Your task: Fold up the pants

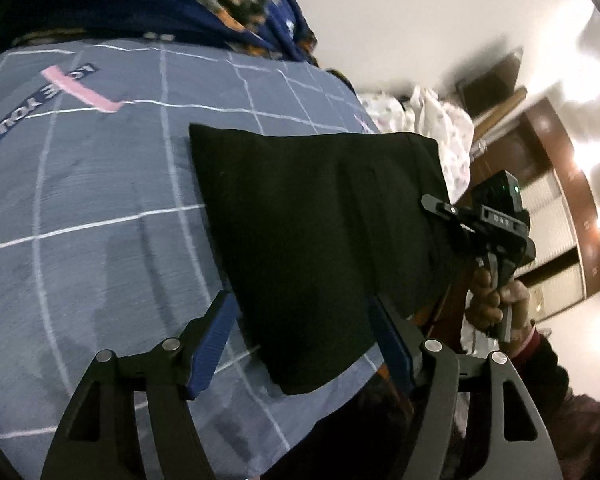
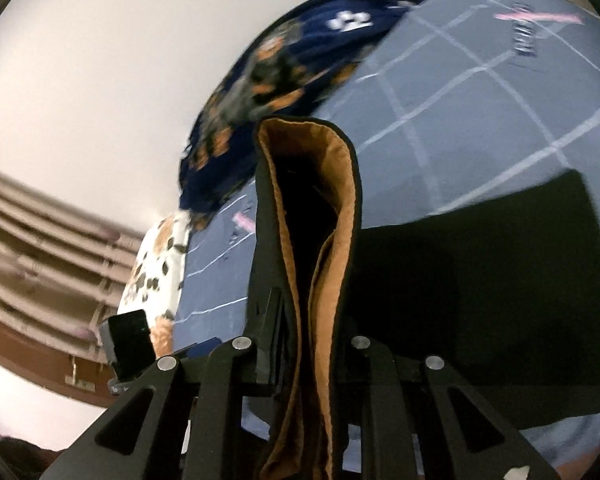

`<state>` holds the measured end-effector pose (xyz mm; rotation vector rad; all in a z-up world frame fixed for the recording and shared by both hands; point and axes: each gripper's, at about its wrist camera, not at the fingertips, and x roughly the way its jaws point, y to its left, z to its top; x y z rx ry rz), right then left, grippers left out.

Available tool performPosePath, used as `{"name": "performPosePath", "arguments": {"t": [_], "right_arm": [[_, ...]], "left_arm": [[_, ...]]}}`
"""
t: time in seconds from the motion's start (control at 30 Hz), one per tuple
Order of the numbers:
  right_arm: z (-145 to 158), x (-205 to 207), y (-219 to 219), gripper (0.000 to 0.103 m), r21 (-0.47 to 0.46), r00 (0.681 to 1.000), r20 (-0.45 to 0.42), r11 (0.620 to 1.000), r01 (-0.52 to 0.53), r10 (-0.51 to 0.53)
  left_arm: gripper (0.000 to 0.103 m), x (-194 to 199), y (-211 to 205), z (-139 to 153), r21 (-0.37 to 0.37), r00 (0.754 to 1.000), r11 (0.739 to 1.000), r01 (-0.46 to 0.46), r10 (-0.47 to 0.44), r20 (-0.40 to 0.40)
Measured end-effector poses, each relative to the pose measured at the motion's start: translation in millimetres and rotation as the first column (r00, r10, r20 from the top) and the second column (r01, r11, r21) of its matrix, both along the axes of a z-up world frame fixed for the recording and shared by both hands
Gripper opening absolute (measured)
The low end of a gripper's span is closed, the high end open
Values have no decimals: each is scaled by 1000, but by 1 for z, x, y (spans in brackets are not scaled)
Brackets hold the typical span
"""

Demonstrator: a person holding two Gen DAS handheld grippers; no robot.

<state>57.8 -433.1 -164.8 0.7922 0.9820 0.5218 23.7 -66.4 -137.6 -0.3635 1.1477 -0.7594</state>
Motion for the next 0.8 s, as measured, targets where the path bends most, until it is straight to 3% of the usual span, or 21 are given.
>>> {"name": "performPosePath", "arguments": {"t": [0.23, 0.53, 0.8], "right_arm": [[-36, -6, -41, 16, 58, 996, -34, 994, 88, -86], [-49, -14, -78, 16, 99, 990, -12, 985, 139, -138], [-74, -19, -97, 16, 165, 984, -44, 971, 175, -170]], "left_arm": [[70, 8, -29, -16, 45, 998, 998, 43, -41, -37], [70, 15, -34, -33, 68, 995, 997, 32, -25, -99], [70, 19, -41, -42, 90, 992, 995, 41, -29, -124]]}}
